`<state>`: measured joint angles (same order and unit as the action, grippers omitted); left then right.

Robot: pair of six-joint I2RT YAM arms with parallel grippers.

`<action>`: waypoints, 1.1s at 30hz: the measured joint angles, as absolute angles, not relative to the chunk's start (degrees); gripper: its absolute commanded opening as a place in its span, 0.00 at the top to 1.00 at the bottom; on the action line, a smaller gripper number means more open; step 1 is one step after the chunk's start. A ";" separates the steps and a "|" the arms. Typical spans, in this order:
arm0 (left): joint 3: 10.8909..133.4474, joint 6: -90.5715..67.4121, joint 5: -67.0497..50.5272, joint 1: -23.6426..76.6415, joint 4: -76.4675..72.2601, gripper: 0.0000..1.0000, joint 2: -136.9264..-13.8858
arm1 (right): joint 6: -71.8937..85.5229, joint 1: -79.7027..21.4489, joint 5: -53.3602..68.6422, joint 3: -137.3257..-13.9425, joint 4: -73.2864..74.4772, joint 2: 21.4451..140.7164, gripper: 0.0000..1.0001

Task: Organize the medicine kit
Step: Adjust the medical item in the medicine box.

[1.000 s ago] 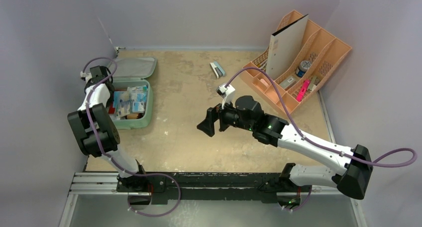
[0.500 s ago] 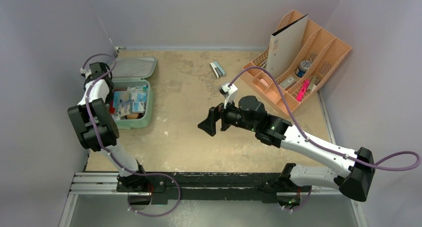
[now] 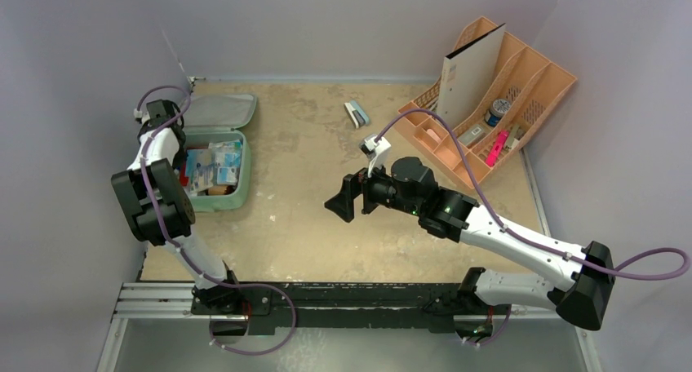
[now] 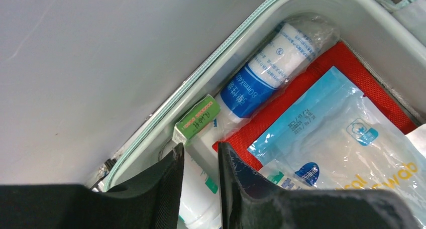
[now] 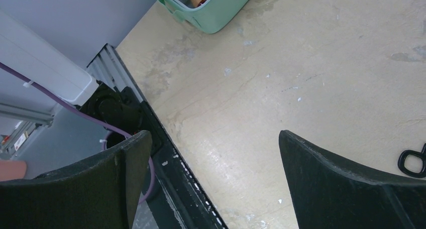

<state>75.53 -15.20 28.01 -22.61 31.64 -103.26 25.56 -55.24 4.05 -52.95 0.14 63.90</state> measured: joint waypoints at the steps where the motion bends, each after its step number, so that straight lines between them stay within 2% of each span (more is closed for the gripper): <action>1: 75.53 -15.16 27.99 -22.57 31.40 0.73 -103.33 | 25.58 -55.24 4.03 -52.95 0.14 63.90 0.01; 25: 80.18 -12.38 30.13 -22.46 30.68 0.76 -110.67 | 25.54 -55.24 0.99 -52.14 2.79 62.24 0.01; 33: 82.72 -11.07 26.39 -22.46 30.96 0.76 -112.27 | 25.54 -55.24 0.97 -52.14 2.92 62.65 0.01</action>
